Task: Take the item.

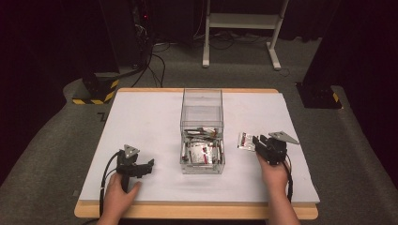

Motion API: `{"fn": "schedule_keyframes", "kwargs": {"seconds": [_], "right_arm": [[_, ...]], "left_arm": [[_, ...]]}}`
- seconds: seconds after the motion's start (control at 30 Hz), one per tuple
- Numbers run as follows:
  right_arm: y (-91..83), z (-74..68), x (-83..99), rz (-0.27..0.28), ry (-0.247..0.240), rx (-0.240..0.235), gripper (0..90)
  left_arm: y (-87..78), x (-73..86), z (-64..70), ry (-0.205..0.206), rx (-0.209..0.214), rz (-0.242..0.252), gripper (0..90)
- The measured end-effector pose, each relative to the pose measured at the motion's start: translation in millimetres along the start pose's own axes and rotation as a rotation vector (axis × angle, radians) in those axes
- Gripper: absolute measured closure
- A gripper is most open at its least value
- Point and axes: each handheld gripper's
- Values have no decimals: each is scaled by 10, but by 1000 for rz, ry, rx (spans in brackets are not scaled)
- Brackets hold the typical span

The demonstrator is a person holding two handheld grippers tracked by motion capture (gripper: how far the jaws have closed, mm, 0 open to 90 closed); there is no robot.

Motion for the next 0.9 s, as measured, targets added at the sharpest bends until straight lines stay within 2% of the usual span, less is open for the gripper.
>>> {"fn": "schedule_keyframes", "kwargs": {"seconds": [0.3,0.47,0.7,0.8,0.9], "right_arm": [[-93,-166,71,-6,-54,-48,578],[-117,-254,135,-25,-60,-83,555],[-88,-444,265,-84,-117,-111,507],[-41,-483,317,-127,-127,-125,489],[41,-527,389,-190,-159,-124,441]], "left_arm": [[0,0,0,-1,0,0,143],[0,0,-1,-1,1,0,143],[0,0,-1,-1,1,0,144],[1,0,-1,-1,1,0,143],[0,-1,-1,0,1,0,143]]}}
Point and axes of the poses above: each handheld gripper's, and its own axes: y roughly forward along the jaws, x roughly out of its underside, z roughly to its right, and after that the axes turned 6 degrees about x, right-handed
